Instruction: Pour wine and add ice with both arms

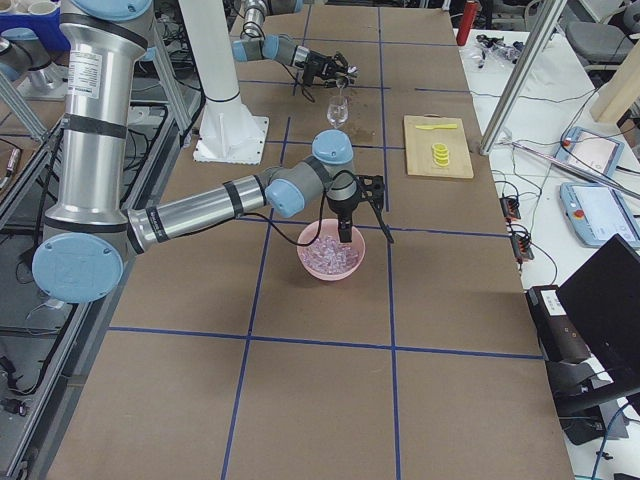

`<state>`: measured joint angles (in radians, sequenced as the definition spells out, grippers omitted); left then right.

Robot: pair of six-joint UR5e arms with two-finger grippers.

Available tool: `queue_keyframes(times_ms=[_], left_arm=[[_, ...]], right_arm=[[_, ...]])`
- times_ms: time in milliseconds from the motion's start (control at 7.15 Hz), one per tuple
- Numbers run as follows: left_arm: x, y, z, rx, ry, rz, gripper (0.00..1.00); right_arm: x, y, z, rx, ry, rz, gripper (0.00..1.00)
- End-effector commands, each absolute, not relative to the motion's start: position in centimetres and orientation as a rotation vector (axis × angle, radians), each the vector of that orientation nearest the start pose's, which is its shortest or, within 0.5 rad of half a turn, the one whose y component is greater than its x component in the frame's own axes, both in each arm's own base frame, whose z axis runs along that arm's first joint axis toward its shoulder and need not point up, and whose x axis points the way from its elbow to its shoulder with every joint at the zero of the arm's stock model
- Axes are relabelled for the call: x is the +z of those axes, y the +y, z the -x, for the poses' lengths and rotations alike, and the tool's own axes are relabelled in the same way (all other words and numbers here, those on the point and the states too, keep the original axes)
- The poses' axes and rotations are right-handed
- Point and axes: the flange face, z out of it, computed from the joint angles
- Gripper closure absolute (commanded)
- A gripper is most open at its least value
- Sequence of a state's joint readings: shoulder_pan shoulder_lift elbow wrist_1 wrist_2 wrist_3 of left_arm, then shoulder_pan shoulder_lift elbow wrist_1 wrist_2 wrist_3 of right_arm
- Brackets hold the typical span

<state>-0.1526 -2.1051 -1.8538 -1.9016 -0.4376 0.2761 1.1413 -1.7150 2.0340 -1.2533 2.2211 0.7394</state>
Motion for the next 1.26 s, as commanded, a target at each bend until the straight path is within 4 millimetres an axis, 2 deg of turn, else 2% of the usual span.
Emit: queue_keyframes(times_ms=[0, 559, 1119], left_arm=[[16.7, -30.7, -52.6, 0.757, -0.295, -1.407, 1.00], [16.2, -30.6, -52.2, 0.724, -0.259, -1.420, 1.00], [16.3, -30.3, -51.2, 0.423, 0.028, -1.476, 1.00]], right_arm=[[46.5, -42.9, 11.6, 0.083, -0.861, -0.165, 0.00], [46.4, -43.0, 11.6, 0.083, -0.861, -0.167, 0.00], [46.3, -43.1, 11.7, 0.082, -0.862, -0.170, 0.00]])
